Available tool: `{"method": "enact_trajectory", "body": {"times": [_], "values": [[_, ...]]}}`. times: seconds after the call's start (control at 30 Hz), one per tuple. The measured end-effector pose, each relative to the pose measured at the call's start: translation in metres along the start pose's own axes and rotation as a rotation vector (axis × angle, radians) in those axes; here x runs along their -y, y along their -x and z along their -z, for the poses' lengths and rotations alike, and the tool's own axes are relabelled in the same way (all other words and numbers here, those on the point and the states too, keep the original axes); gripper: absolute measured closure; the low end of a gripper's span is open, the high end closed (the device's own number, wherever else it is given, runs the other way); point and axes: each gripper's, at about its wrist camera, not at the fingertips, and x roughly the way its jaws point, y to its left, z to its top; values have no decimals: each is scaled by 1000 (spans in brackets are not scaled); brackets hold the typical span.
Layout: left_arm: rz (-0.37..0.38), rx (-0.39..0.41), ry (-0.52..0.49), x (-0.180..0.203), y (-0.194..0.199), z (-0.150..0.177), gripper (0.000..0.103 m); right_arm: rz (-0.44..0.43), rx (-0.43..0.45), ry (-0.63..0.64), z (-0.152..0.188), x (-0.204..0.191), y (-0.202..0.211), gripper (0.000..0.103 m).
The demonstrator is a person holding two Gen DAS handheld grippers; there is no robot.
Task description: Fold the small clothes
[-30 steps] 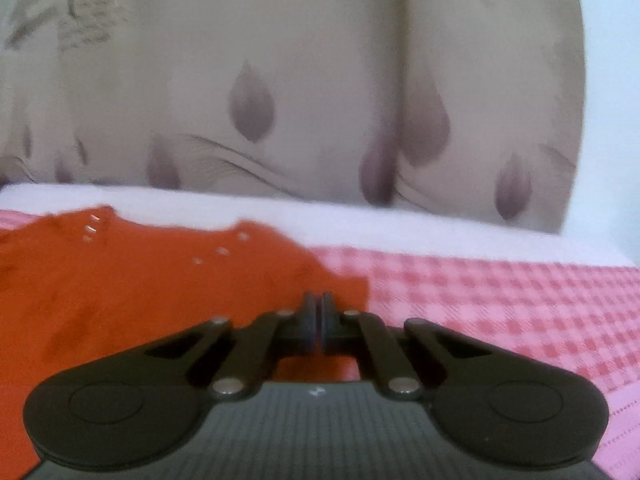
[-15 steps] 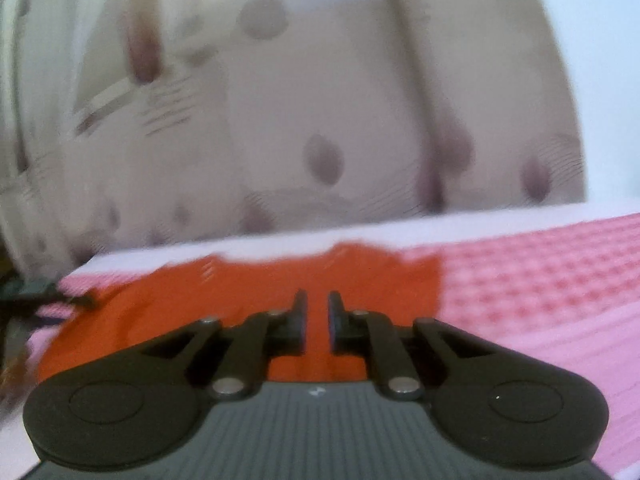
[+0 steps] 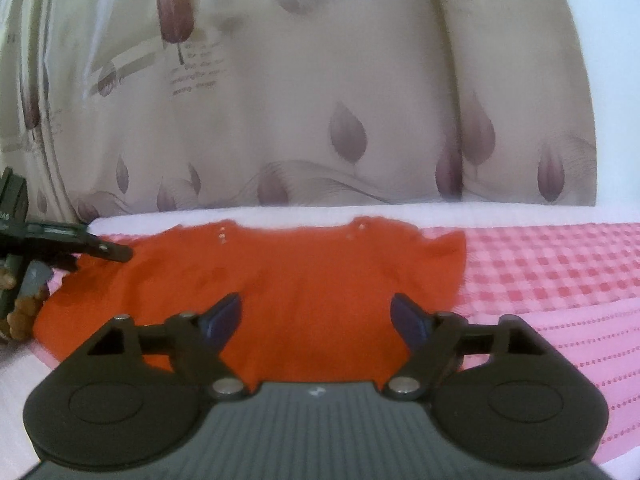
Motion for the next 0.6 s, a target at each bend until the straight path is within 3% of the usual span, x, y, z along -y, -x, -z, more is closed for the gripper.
{"method": "enact_trajectory", "body": {"times": [0.07, 0.27, 0.6], "values": [[16, 11, 77, -9, -1, 1, 77, 1, -6, 16, 0, -3, -1, 13], [-90, 47, 1, 13, -1, 8, 77, 22, -41, 53, 2, -10, -7, 4], [-197, 52, -119, 31, -4, 10, 72, 19, -181, 112, 3, -21, -28, 3]]}}
